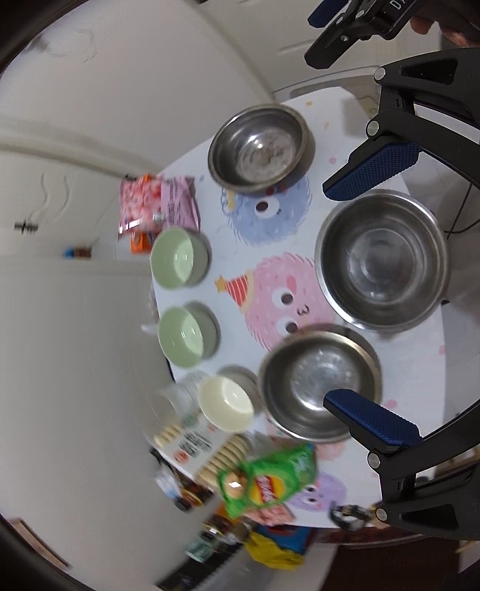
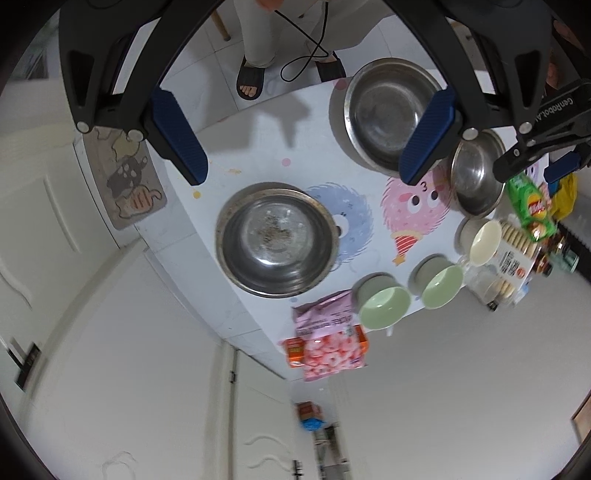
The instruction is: Organize plates and bowls
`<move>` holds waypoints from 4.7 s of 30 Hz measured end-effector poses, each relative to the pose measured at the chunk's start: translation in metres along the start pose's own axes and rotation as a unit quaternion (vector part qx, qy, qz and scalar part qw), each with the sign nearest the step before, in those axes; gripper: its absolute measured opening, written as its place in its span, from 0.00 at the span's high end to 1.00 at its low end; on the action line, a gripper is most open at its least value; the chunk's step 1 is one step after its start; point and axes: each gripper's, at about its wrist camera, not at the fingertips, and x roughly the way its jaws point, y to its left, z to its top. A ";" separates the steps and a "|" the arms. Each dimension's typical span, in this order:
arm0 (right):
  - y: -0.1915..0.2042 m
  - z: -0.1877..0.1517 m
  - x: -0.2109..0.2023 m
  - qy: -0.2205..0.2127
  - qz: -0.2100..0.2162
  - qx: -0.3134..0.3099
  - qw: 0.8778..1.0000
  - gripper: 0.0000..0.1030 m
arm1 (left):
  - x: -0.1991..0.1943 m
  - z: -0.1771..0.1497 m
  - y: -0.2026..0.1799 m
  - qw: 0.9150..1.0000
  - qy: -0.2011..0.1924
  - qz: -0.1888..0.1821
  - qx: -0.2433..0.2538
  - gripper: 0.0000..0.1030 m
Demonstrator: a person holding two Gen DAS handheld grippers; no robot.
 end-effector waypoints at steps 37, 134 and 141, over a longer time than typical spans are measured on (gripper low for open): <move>0.195 -0.025 0.142 0.141 0.115 -0.148 0.972 0.00 | 0.094 -0.077 0.201 0.967 0.074 0.104 -0.221 0.00; 0.110 0.053 0.248 0.197 0.109 -0.059 0.972 0.85 | 0.211 0.021 0.071 0.998 0.032 0.046 -0.028 0.75; 0.114 0.044 0.262 0.219 0.111 -0.068 0.967 0.65 | 0.226 0.014 0.066 0.997 0.059 0.032 -0.031 0.69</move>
